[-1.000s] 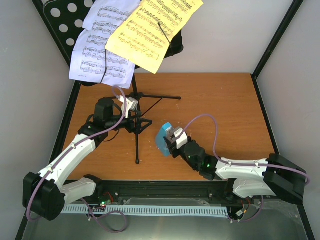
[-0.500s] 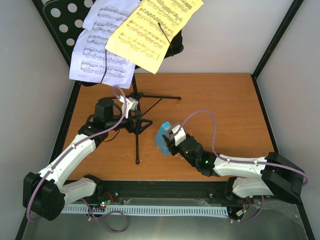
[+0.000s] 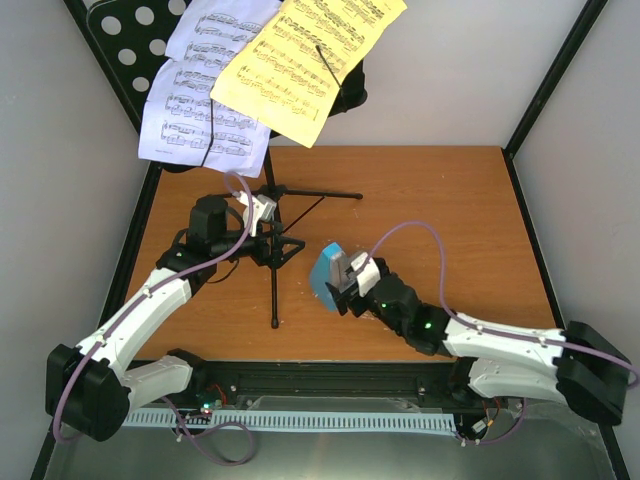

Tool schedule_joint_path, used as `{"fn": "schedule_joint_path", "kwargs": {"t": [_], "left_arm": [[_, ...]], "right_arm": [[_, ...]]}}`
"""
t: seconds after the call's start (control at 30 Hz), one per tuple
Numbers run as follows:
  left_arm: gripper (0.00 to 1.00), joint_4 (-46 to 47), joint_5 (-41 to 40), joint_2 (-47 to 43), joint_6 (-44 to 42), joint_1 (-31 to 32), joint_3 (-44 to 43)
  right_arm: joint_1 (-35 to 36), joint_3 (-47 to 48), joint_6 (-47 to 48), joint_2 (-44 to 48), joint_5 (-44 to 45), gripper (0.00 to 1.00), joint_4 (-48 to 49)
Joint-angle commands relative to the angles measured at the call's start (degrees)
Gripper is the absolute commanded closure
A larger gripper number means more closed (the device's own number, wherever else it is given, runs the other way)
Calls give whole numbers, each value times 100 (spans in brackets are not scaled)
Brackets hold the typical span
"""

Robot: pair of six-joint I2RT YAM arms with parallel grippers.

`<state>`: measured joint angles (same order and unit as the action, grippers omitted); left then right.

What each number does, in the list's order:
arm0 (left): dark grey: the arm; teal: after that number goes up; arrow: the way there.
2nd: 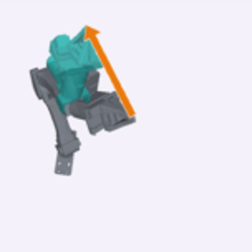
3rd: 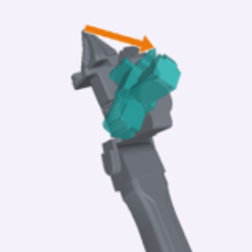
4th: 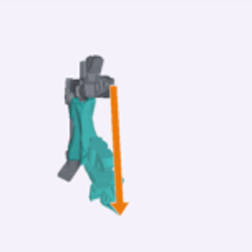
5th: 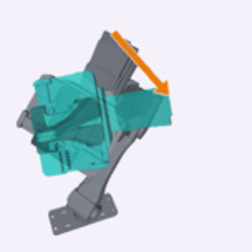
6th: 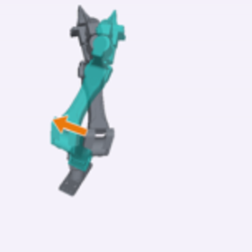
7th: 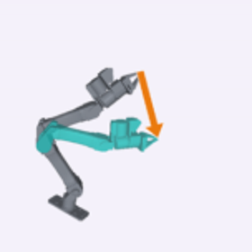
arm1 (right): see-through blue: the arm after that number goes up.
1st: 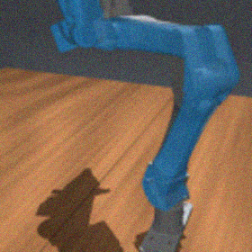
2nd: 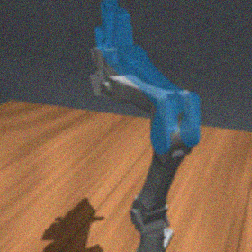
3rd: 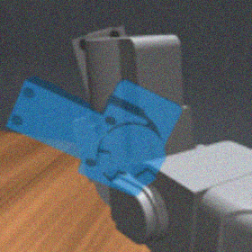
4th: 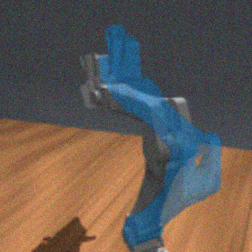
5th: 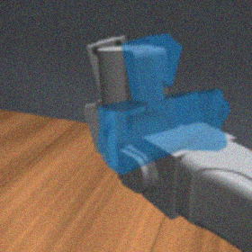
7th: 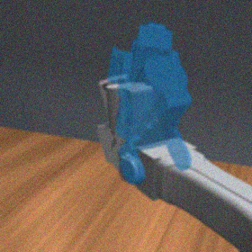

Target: Pack up the instrument practice props

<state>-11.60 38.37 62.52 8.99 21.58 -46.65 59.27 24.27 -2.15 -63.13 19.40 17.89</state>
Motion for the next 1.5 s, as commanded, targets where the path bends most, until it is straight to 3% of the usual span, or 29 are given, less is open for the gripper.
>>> {"fn": "schedule_joint_path", "kwargs": {"t": [0.0, 0.17, 0.27, 0.43, 0.57, 0.73, 0.97, 1.17, 1.47], "left_arm": [[1, 42, -49, -68, -95, -31, -50], [0, 191, 129, -228, -163, 40, 84], [1, 193, -177, -221, -251, 378, 85], [0, -143, -1045, 249, -444, 1304, -330], [1, -316, -1520, 695, -566, 1606, -805], [1, -471, -1718, 1257, -658, 1870, -1207], [1, -409, -1730, 1461, -706, 2134, -1083], [20, -424, -1884, 1564, -691, 2157, -1083], [38, -444, -2187, 1544, -696, 2231, -1043]], "right_arm": [[-16, -63, 66, 902, -147, 0, -767], [-56, 72, -50, 2288, -280, 0, -1559], [-365, 351, -250, 2716, -80, 0, -1943], [-1625, 866, -697, 2631, -830, 0, -2525], [-2317, 999, -969, 2432, -1053, 0, -2686], [-2566, 882, -1332, 2527, -1081, 0, -2745], [-2591, 591, -1537, 2874, -864, 0, -2968], [-2587, 334, -1564, 3142, -759, 0, -2910], [-2587, 123, -1532, 3474, -488, 0, -3133]]}}
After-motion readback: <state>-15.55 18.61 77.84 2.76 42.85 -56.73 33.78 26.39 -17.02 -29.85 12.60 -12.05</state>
